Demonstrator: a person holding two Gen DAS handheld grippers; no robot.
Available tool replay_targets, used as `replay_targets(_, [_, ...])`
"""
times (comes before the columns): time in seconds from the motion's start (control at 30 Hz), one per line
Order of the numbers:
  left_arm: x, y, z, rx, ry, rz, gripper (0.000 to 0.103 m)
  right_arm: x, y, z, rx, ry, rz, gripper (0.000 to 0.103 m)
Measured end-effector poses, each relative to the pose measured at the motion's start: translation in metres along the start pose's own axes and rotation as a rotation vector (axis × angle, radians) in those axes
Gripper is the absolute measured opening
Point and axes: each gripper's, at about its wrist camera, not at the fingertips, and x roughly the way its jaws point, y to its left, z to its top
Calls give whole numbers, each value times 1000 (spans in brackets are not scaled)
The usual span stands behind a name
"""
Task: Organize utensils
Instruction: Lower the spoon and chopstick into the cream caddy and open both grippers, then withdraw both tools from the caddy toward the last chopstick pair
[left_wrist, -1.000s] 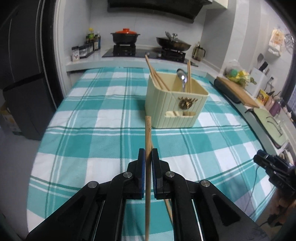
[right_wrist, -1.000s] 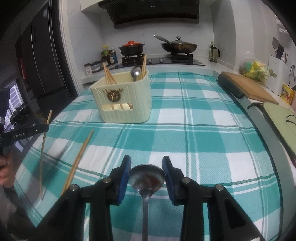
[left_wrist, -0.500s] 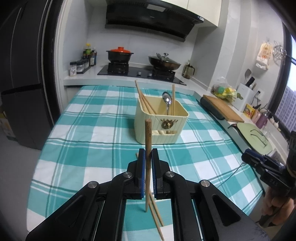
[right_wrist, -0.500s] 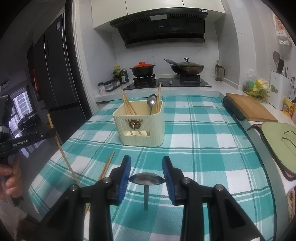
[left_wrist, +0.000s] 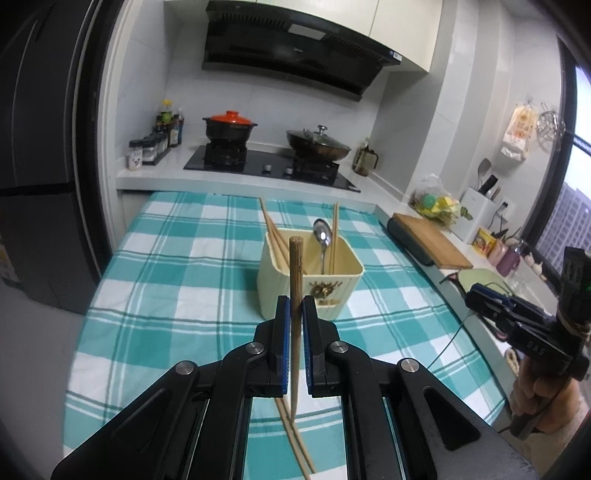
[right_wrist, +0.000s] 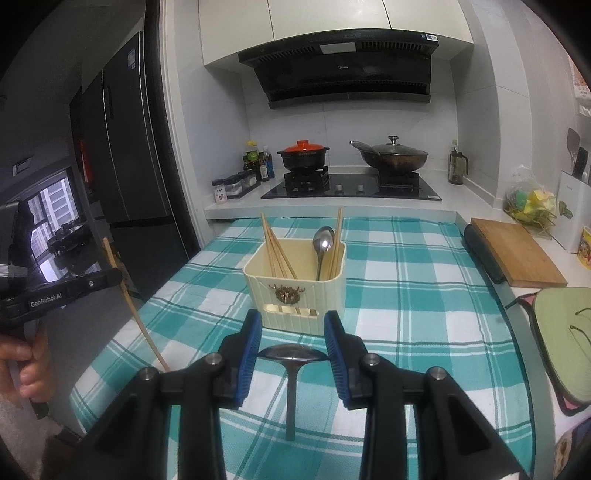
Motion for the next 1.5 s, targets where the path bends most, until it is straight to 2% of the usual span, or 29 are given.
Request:
replay_targets(0.17, [-1,-2,42,-3,-38,-29,5,8,0,42,-19,-25,18,35])
replay_targets(0.37, [15,-14,94,47,-98,-11,5,33,-2,99,-52,-61,6,35])
replay_targets(0.53, [53,-24,129,65,-130,2,5,66,-7,136,-69,-95,4,35])
replay_targets(0.67, [91,-29,142,75,-143,25,5,97,-11,152,-77,-107,6,35])
replay_targets(0.83, [146,-30,139,75,-68,35,5,147,-20,148,-88,-64,14,35])
replay_targets(1.0, [197,-24,118,71,50,50,5,200,-37,126,-55,69,27,35])
replay_targets(1.17, [229,-17,99,53,131,74,5,235,-55,103,-5,156,17,35])
replay_targets(1.3, [245,-12,89,54,171,103,6,251,-63,94,28,192,0,36])
replay_targets(1.37, [245,-8,85,56,168,121,14,258,-66,91,43,207,-8,36])
replay_targets(1.43, [237,-2,81,54,169,143,41,261,-69,90,59,209,-33,40])
replay_targets(1.5, [217,6,77,51,165,156,47,256,-75,89,90,200,-47,41])
